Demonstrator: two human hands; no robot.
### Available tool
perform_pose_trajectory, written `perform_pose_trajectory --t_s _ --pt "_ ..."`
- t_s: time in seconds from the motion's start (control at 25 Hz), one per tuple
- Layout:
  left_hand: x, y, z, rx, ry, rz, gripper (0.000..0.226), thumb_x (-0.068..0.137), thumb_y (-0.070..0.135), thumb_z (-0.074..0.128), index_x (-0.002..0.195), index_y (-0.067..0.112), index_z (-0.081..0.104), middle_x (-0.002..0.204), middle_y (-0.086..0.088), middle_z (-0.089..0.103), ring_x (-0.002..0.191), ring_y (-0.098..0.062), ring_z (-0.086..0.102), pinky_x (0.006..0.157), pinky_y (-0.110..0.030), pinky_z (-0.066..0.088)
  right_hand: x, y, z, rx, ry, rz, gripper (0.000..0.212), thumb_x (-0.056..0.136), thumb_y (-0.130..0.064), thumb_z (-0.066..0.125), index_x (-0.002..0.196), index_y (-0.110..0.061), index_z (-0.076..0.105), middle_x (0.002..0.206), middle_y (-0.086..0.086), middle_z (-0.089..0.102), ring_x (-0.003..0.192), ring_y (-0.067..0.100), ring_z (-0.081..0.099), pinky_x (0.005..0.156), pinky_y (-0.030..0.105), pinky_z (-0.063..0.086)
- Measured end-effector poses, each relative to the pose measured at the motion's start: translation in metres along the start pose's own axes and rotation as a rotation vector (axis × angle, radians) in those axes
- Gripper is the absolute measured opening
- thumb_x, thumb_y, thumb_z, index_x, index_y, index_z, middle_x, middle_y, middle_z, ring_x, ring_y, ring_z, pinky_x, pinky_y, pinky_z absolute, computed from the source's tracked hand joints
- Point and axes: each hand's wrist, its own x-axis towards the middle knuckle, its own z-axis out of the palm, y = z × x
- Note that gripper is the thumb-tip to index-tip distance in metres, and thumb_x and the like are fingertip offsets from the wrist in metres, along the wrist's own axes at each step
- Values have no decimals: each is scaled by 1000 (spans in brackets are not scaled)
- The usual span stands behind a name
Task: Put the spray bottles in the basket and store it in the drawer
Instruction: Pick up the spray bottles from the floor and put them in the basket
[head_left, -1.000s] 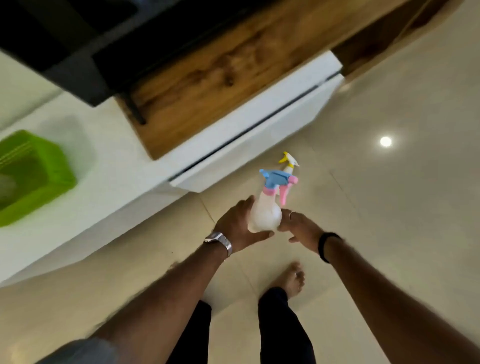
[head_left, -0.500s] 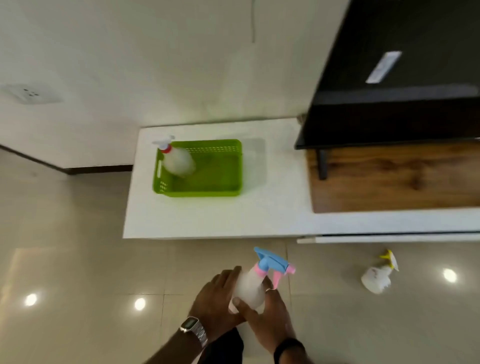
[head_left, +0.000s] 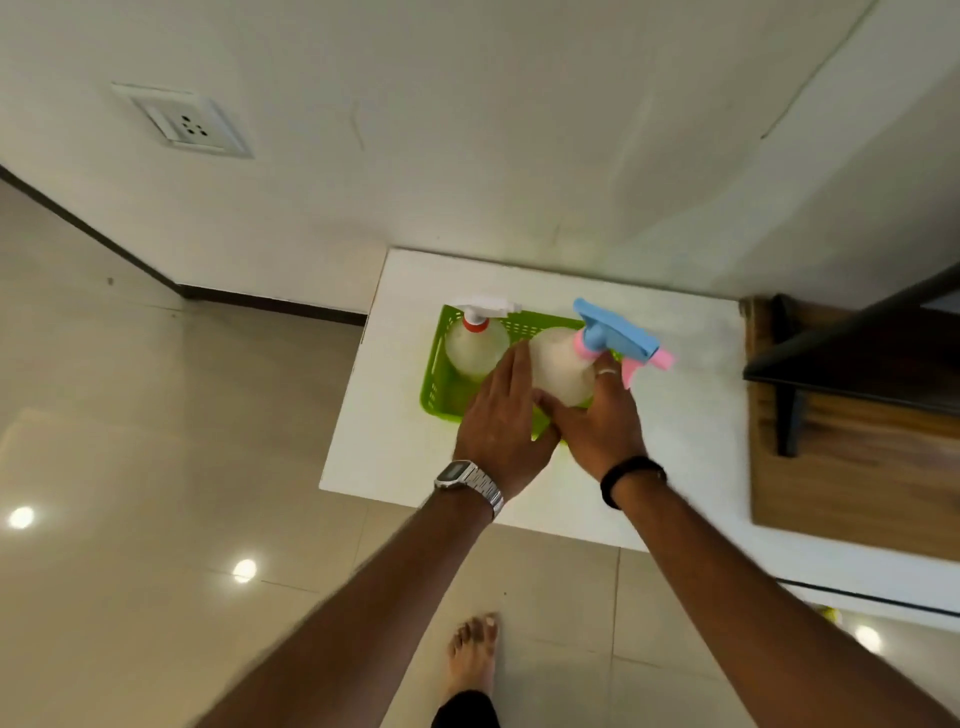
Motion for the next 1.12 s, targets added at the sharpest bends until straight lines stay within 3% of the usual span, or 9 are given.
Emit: perform_pose_trajectory --t_s 0.12,0.32,0.52,0.72,0.88,1.0,1.12 --pt "5 -28 9 110 -10 -81 85 90 48 53 157 8 21 157 -12 40 143 -31 39 114 -47 38 37 15 23 -5 47 64 81 77 -46 81 144 -24 42 135 1 55 117 19 56 95 31 47" --pt "-9 -68 18 295 -79 -58 77 96 57 36 156 10 27 155 -10 44 145 -31 37 117 -47 31 54 40 51 -60 43 114 82 78 -51 78 144 -21 41 137 4 54 124 24 54 102 38 46" --pt "-4 -74 23 346 -129 -19 76 98 59 26 156 11 26 158 -9 41 147 -29 34 118 -46 28 60 49 60 -94 58 146 82 78 -54 77 142 -17 43 136 6 54 124 26 54 97 32 45" --pt "-4 -69 24 326 -139 -18 72 99 55 31 155 9 31 156 -11 43 145 -29 39 119 -46 30 57 41 53 -95 37 121 89 76 -49 81 147 -15 40 141 7 50 129 25 50 101 27 40" --pt "-16 -55 19 172 -82 219 59 99 34 52 150 7 40 150 -11 49 140 -28 46 117 -42 36 30 26 20 -145 61 90 111 74 -53 81 156 -7 23 156 13 38 144 28 37 115 38 37" --pt "-49 -33 29 88 -102 289 57 97 31 57 148 10 43 149 -7 51 138 -24 48 113 -40 40 -29 32 -12 -73 188 -53 95 91 -51 64 158 -5 15 164 16 24 153 27 21 122 36 24" --pt "-102 -17 48 70 -233 314 63 96 37 55 153 17 36 155 0 44 144 -16 41 118 -33 33 -103 70 -37 -53 194 -139 78 98 -48 50 158 -7 20 164 13 25 154 23 19 124 35 20"
